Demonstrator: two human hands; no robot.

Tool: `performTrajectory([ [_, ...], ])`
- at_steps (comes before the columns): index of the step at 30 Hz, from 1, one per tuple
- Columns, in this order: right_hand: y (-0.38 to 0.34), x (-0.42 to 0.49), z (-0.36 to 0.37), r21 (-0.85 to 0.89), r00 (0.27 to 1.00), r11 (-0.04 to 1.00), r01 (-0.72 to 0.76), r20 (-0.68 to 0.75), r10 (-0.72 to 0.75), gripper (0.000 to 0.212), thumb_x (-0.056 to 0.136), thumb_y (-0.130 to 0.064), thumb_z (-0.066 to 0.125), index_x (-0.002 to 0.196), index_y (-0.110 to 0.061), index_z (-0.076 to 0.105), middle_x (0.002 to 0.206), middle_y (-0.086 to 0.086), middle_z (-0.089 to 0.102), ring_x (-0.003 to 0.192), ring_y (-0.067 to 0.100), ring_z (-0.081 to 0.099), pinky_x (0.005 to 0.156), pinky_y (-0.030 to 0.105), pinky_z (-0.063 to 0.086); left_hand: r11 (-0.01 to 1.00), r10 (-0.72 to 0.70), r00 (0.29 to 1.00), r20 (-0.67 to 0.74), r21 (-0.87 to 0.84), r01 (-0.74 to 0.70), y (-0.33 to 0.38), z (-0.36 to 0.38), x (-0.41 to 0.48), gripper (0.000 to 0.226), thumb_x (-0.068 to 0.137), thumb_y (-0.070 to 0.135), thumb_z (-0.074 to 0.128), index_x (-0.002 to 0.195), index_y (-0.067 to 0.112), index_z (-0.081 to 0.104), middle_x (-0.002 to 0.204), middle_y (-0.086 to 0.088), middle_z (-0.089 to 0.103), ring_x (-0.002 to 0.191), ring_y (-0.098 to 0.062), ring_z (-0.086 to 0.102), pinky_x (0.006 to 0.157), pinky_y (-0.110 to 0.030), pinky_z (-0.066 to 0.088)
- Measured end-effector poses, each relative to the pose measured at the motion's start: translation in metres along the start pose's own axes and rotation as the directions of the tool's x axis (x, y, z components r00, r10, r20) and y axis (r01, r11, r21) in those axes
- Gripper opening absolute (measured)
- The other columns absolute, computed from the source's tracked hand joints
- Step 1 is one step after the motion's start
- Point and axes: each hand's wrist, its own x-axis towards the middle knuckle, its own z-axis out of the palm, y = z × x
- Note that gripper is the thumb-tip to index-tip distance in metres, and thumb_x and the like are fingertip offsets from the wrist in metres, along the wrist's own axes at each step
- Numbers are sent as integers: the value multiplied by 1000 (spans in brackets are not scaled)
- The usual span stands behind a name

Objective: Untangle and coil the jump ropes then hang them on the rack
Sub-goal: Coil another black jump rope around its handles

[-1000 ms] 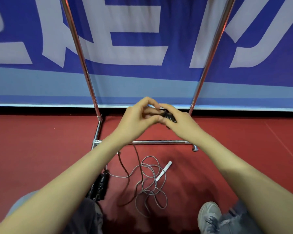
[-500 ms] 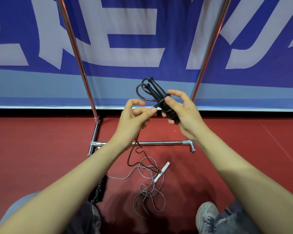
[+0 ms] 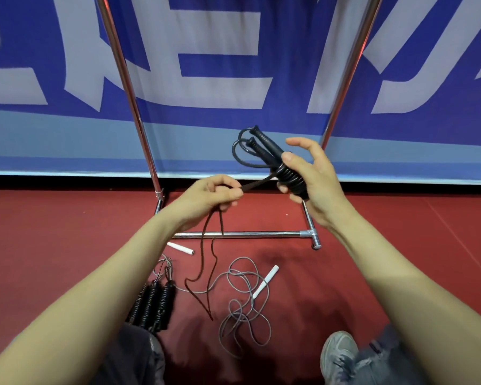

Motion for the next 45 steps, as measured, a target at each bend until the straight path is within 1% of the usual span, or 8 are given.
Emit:
performTrajectory([
  [6,4,-18,7,-436,877,900,-29,421,231,53,83,-22,69,125,-16,38,74,5,68,50,13,53,47,24,39,994,45,999,23,101,-47,0,-13,2,32,78,-9,67,100,10,55,74,-4,70,67,-14,63,70,-24,48],
  [9,17,-17,4,-666,796,745,-38,430,426,53,86,-27,71,123,-17,33,63,-5,65,45,6,49,44,19,37,977,46,997,55,203,-56,-1,-4,1,37,71,-9,76,98,7,56,74,-6,73,69,-15,67,75,-22,50],
  [15,42,2,-7,-859,961,501,102,215,172,53,87,-43,64,134,-30,43,94,-5,65,84,16,61,78,32,48,956,206,971,-125,237,-172,4,14,-1,27,75,-2,76,85,12,56,78,-6,73,56,-8,61,58,-17,46],
  [18,46,7,-8,-809,991,573,133,110,-74,33,89,-38,62,121,-32,59,104,-8,68,95,17,62,88,39,49,966,245,954,-170,123,-226,2,25,0,19,86,-1,67,91,13,54,80,2,71,49,-10,50,47,-18,39],
  [25,47,5,-1,-717,971,676,172,5,-241,27,90,-35,60,117,-29,62,106,-8,68,96,15,63,88,39,49,977,213,957,-199,49,-208,-3,25,0,14,91,10,63,100,11,53,70,-7,68,54,-15,55,56,-22,46],
  [32,34,7,-4,-583,981,801,135,-34,-190,18,93,-31,61,110,-32,56,85,-18,60,73,10,60,67,28,48,986,113,991,-73,-118,-121,-2,27,-4,9,99,17,50,92,11,53,67,-5,65,47,-11,43,55,-24,45],
  [40,22,3,2,-301,995,949,96,-5,-103,18,98,-22,54,113,-30,54,96,-1,61,61,14,59,47,27,44,980,-62,992,-113,-193,39,-8,21,2,13,89,15,63,93,11,51,73,-6,70,49,-10,49,52,-21,43],
  [45,14,-2,-5,-238,984,968,83,173,-42,33,98,-17,52,129,-20,42,77,-9,61,57,16,56,41,24,38,999,34,977,-212,33,-28,-12,11,5,22,82,11,72,88,10,51,59,-1,65,47,-11,49,51,-19,40],
])
